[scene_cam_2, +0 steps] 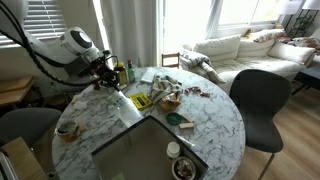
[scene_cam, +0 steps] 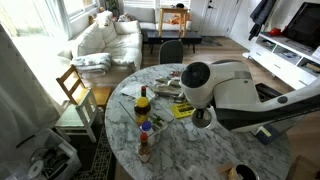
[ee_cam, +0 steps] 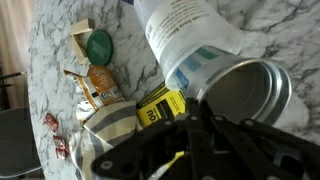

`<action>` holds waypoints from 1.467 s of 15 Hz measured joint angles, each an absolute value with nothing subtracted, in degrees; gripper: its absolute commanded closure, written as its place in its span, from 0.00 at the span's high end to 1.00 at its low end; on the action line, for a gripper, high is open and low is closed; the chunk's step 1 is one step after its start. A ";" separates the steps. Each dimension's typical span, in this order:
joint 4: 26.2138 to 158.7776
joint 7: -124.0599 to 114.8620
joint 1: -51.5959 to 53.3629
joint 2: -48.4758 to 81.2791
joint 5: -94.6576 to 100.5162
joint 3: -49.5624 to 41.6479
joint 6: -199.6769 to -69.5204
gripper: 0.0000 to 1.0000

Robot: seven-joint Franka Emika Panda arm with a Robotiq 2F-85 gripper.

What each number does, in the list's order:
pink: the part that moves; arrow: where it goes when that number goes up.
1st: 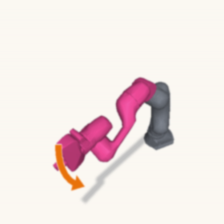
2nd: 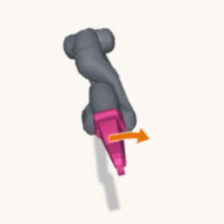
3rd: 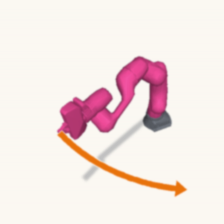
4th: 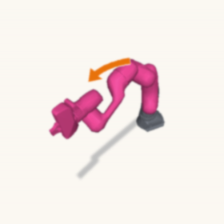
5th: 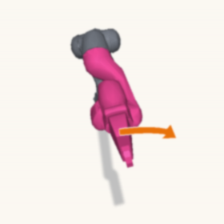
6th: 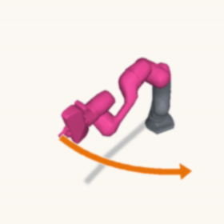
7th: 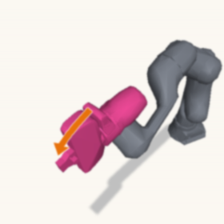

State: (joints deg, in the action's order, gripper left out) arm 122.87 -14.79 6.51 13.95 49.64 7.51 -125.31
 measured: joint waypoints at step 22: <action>130.50 17.03 0.43 9.69 6.67 5.99 -152.69 0.01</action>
